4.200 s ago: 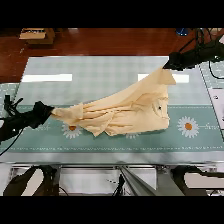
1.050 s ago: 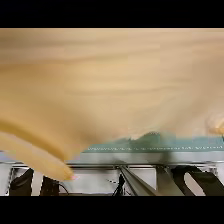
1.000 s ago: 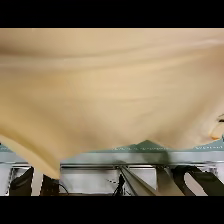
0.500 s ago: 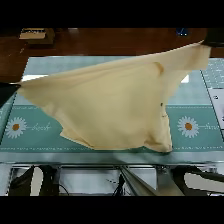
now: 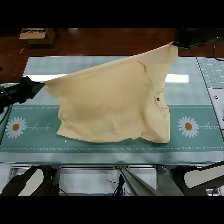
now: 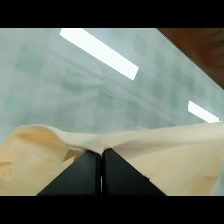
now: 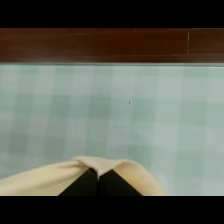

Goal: Fold the shirts.

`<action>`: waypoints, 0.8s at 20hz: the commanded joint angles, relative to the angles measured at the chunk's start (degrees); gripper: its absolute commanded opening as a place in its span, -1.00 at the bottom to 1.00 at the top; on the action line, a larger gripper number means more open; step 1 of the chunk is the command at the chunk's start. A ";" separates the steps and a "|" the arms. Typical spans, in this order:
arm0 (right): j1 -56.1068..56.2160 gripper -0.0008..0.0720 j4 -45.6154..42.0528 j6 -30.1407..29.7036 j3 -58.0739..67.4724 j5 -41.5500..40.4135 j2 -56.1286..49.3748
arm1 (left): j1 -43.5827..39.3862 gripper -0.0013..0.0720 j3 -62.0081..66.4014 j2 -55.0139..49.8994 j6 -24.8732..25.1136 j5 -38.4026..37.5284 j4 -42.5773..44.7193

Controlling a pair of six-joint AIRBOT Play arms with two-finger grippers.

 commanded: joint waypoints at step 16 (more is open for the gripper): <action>-1.97 -0.12 -16.98 -5.09 0.07 20.94 1.97 | 1.53 0.12 7.63 -16.39 3.69 -10.82 -0.61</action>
